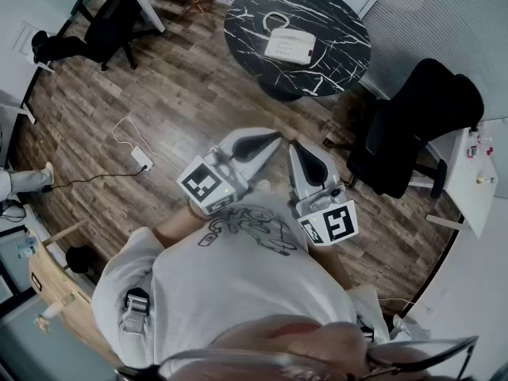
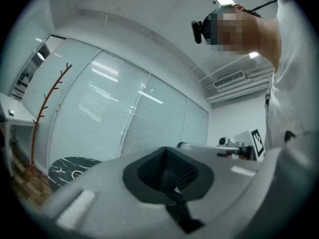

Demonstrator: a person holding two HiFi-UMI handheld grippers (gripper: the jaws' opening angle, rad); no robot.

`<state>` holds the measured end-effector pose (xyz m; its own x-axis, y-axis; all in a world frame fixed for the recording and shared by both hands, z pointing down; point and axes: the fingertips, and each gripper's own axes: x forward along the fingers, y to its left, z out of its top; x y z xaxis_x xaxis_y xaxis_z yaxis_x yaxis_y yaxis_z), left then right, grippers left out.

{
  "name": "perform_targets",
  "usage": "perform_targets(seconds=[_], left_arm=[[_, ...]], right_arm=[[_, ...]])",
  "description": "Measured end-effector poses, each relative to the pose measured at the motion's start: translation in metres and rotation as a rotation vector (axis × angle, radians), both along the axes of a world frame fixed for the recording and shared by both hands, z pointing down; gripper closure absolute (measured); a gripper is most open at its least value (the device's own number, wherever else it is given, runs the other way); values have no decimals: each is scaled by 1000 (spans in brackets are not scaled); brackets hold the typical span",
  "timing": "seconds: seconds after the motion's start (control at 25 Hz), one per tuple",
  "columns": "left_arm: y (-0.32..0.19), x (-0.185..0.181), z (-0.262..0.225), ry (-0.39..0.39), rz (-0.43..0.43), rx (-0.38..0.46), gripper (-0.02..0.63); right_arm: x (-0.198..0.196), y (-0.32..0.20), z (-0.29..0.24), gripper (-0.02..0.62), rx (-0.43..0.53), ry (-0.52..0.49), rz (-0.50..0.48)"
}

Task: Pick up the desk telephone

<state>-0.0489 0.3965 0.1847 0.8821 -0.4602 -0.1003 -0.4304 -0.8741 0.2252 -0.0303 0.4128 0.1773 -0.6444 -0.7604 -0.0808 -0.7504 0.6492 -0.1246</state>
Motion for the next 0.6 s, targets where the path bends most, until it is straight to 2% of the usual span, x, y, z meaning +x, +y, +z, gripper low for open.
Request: perform_targets(seconds=[0.6], left_arm=[[5,36,9,-5,-42,-14,604]], right_arm=[[46,7,15,589,-36,3,7]])
